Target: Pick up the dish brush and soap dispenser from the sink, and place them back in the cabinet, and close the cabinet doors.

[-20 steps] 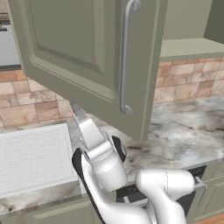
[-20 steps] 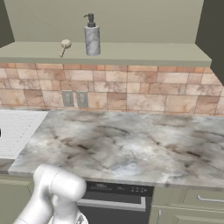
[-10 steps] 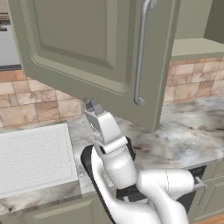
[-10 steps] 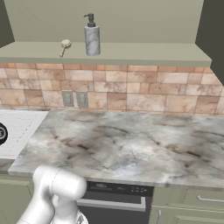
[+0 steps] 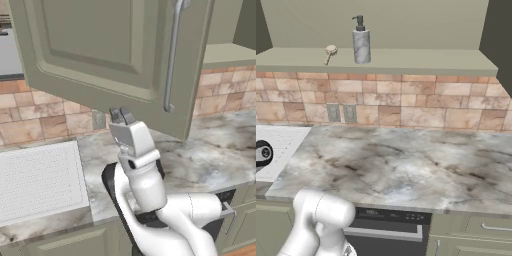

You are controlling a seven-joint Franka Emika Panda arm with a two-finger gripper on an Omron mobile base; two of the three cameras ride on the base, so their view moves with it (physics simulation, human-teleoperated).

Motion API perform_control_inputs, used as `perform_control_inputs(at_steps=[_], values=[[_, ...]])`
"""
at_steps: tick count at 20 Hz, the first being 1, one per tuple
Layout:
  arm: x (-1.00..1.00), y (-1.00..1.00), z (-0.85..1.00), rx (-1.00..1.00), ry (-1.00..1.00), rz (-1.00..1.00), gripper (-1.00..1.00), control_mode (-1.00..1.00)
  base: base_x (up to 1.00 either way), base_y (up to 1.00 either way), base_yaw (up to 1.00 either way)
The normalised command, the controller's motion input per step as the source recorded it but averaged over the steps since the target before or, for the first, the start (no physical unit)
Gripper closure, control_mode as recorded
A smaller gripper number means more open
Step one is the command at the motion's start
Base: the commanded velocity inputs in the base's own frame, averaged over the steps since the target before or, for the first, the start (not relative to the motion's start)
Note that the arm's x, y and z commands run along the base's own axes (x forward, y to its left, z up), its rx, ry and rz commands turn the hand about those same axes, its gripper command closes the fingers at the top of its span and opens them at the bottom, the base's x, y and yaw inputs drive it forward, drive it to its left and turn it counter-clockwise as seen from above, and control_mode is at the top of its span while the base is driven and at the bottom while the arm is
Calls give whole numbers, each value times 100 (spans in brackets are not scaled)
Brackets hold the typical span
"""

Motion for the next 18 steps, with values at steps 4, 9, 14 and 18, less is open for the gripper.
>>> perform_control_inputs(at_steps=[4, 9, 14, 18], values=[[0, -31, 0, 5, 0, 0, -100, -100, 0, 0, 0], [0, -27, 1, 5, 0, 0, -100, -100, 0, 0, 0], [0, -18, 5, 4, 0, -2, -100, -100, 0, 0, 0], [1, -10, 11, 1, 0, -5, -100, -100, 0, 0, 0]])
